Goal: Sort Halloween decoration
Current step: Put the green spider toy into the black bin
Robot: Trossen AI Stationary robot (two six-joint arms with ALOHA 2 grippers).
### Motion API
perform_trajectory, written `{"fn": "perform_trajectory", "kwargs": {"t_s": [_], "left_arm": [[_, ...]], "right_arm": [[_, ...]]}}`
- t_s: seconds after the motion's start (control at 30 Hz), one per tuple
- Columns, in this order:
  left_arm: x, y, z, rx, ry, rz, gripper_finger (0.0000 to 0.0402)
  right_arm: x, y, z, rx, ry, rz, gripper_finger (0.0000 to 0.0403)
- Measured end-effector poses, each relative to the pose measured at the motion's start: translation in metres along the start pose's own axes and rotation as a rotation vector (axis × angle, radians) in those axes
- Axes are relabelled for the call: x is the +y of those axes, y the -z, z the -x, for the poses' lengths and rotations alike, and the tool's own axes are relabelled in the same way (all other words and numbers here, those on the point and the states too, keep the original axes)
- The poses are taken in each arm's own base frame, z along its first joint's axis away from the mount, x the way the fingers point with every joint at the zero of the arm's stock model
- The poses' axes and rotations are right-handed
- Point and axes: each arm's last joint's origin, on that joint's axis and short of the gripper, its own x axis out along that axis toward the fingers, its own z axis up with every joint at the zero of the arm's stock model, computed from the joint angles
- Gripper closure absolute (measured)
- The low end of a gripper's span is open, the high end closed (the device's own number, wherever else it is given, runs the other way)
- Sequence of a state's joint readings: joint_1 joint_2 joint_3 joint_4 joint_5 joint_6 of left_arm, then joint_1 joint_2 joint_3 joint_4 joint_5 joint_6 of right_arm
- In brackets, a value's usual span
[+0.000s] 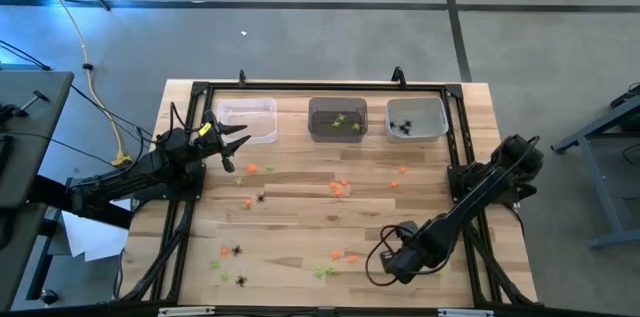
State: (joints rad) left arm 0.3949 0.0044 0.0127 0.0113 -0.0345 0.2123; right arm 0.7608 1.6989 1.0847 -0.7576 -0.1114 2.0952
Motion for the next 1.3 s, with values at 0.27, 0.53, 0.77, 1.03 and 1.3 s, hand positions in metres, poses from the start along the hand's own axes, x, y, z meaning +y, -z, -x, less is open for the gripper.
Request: {"fn": "perform_trajectory", "kwargs": {"t_s": [0.27,0.53,0.77,1.03,1.3], "left_arm": [[0.000,0.000,0.000,0.000,0.000,0.000,0.0271],[0.000,0.000,0.000,0.000,0.000,0.000,0.0271],[0.000,0.000,0.000,0.000,0.000,0.000,0.0271],[0.000,0.000,0.000,-0.001,0.000,0.000,0.0271],[0.000,0.000,0.000,0.000,0.000,0.000,0.0271]], "right_arm": [[0.001,-0.019,0.036,-0.182,-0.174,0.030,0.0402],[0.017,-0.074,0.054,-0.300,-0.185,0.122,0.0402],[0.032,-0.150,0.069,-0.389,-0.176,0.211,0.0402],[0.033,-0.242,0.095,-0.533,-0.273,0.264,0.0402],[0.016,-0.303,0.115,-0.675,-0.304,0.223,0.0402]]}}
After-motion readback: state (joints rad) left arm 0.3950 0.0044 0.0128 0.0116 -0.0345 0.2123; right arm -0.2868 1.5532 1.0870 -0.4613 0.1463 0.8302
